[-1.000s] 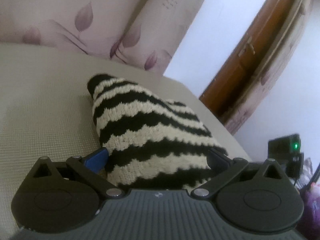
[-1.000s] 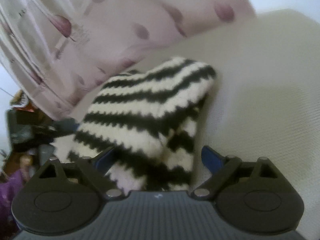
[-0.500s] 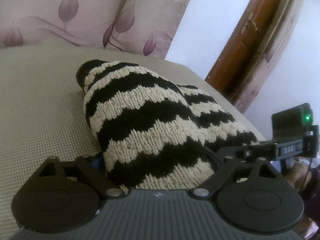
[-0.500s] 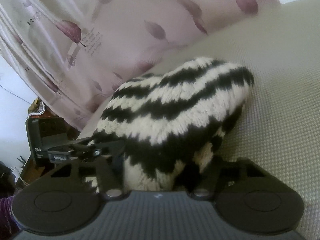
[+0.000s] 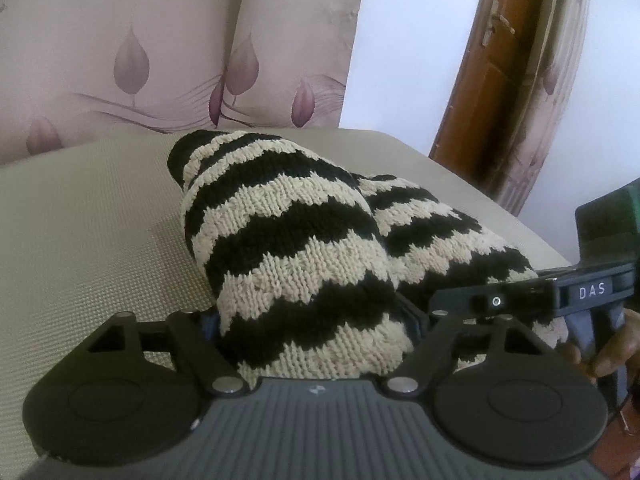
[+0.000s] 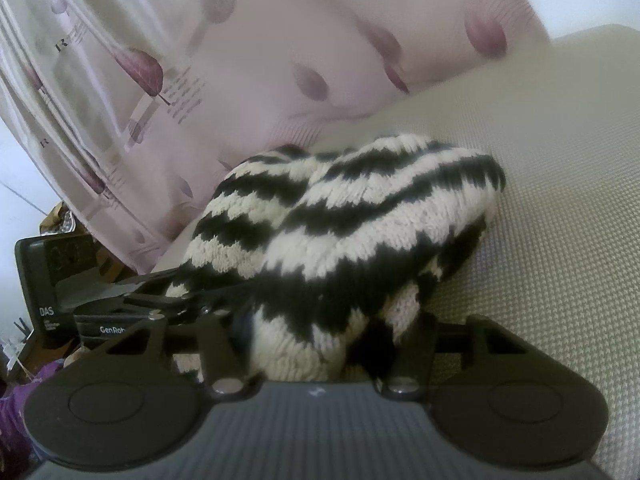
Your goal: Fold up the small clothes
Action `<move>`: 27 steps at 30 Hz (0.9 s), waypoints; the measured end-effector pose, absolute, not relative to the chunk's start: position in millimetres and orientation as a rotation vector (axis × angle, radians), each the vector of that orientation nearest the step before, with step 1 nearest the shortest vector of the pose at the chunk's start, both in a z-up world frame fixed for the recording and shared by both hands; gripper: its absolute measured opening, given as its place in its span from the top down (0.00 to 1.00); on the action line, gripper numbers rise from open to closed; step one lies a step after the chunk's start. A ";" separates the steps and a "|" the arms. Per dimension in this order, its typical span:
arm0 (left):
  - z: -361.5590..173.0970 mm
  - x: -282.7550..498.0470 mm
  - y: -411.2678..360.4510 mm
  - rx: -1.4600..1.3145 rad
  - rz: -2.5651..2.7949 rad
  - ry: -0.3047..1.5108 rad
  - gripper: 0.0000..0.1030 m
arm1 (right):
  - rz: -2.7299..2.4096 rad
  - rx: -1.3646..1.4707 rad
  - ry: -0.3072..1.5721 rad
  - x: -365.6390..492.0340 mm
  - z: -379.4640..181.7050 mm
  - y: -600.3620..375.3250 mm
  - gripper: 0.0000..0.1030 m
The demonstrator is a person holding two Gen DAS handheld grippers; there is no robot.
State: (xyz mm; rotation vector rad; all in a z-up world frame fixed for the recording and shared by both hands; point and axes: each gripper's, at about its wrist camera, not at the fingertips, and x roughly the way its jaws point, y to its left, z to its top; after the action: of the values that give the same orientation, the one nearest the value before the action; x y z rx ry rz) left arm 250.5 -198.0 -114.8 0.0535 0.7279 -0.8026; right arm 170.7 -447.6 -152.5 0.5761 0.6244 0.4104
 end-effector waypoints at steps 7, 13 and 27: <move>-107.3 242.5 -191.0 0.077 -0.778 0.712 0.28 | 0.410 0.579 0.612 167.7 -148.1 -439.1 0.49; -98.3 235.9 -174.8 0.078 -0.751 0.704 0.29 | 0.426 0.584 0.604 165.8 -142.3 -422.7 0.49; -73.8 220.6 -114.3 0.057 -0.676 0.678 0.30 | 0.504 0.574 0.587 172.1 -123.4 -367.2 0.49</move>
State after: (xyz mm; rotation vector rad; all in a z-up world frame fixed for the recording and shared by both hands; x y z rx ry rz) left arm 220.6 -114.3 -73.8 0.0575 0.6785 -0.6764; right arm 172.1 -367.2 -123.4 0.5741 0.5868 0.5036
